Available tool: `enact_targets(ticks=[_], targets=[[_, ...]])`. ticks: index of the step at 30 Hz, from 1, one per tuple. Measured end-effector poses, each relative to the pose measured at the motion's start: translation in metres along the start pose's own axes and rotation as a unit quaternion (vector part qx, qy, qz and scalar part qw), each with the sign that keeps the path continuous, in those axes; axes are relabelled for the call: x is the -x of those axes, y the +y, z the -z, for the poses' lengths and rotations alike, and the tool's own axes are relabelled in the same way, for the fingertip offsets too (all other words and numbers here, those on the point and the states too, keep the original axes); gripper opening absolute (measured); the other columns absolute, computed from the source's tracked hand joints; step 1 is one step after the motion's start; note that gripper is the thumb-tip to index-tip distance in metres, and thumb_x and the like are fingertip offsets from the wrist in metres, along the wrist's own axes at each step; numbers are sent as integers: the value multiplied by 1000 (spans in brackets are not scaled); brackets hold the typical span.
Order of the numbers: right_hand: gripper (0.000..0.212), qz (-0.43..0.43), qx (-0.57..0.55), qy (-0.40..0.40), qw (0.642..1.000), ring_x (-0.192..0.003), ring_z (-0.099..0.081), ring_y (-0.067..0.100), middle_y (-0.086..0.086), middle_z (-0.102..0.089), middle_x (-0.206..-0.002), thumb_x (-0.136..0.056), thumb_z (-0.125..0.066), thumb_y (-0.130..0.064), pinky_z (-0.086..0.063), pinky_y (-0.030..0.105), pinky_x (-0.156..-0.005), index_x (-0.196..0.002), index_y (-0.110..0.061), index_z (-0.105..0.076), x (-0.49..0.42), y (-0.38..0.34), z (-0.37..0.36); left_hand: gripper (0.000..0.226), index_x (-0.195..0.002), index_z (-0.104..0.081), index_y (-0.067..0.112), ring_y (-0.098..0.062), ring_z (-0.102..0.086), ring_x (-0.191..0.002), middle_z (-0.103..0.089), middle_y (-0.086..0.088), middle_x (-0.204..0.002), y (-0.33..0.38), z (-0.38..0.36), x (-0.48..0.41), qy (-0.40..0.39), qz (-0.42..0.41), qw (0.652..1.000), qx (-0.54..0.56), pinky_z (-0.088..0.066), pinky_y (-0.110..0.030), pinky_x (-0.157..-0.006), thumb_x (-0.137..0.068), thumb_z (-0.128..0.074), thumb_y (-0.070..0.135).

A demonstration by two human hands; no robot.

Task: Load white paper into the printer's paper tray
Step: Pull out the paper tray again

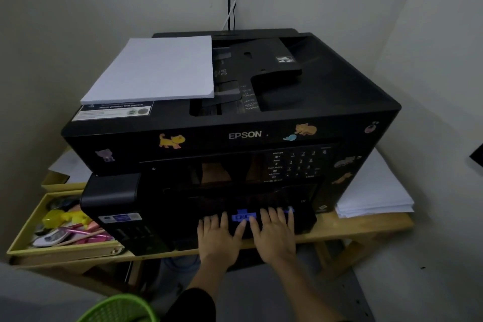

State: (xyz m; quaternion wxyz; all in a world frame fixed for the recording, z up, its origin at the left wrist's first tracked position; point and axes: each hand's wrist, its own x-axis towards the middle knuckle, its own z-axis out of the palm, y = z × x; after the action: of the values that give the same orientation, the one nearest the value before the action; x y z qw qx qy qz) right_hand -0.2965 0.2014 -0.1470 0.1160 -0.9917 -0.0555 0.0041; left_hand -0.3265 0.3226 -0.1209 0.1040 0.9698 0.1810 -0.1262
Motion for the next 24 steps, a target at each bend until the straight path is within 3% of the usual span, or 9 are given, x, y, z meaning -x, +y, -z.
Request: enact_targets(ticks=[2, 4, 7, 9, 16, 20, 24], targets=[[87, 15, -13, -23, 1000, -136, -39, 22, 2, -57, -134, -85, 5, -62, 0, 46, -117, -127, -18, -58, 0, 2, 6, 73, -150, -23, 21, -23, -18, -145, -29, -4, -154, -1, -2, 0, 9, -2, 1000, 1, -2, -39, -123, -92, -18, 65], [89, 16, -19, -44, 999, -141, -30, 21, 1, -51, -139, -79, 9, -59, 1, 45, -120, -130, -19, -53, 1, 3, 13, 72, -148, -27, 20, -23, -18, -146, -31, -4, -154, 0, -1, 2, 9, -4, 1000, -4, -1, -39, -123, -92, -18, 65], [70, 13, -29, -77, 997, -143, -25, 22, 2, -49, -141, -93, -6, -57, -2, 45, -122, -129, -18, -52, 7, 5, 18, 73, -147, -30, 18, -24, -15, -147, -28, -6, -156, -1, -2, 8, -4, 0, 1000, 1, -2, -39, -122, -93, -18, 65], [59, 18, -33, -90, 995, -143, -24, 22, 3, -48, -141, -98, -17, -53, -2, 44, -122, -129, -17, -51, 14, 7, 18, 72, -145, -34, 18, -25, -18, -147, -32, -6, -154, -2, -5, 14, 6, -2, 1000, 0, -5, -39, -121, -93, -19, 65], [55, 36, -43, -101, 993, -136, -32, 22, 4, -49, -136, -99, -19, -51, -5, 43, -121, -128, -16, -49, 52, 17, 24, 70, -143, -38, 19, -24, -28, -142, -40, -4, -148, -7, -16, 50, 8, -6, 1000, -10, -12, -40, -120, -92, -22, 65], [55, 35, -37, -120, 991, -133, -35, 23, 5, -50, -134, -99, -20, -51, -8, 43, -120, -128, -15, -50, 81, 22, 27, 69, -140, -40, 22, -23, -31, -139, -42, -2, -145, -11, -19, 77, -19, -12, 999, -40, -3, -49, -119, -91, -21, 67], [54, 25, -36, -126, 991, -131, -36, 22, 4, -50, -132, -99, -21, -51, -11, 42, -120, -126, -16, -50, 110, 25, 29, 70, -138, -41, 22, -23, -31, -138, -43, -1, -143, -18, -25, 107, -26, -26, 998, -44, -7, -50, -119, -90, -19, 68]])
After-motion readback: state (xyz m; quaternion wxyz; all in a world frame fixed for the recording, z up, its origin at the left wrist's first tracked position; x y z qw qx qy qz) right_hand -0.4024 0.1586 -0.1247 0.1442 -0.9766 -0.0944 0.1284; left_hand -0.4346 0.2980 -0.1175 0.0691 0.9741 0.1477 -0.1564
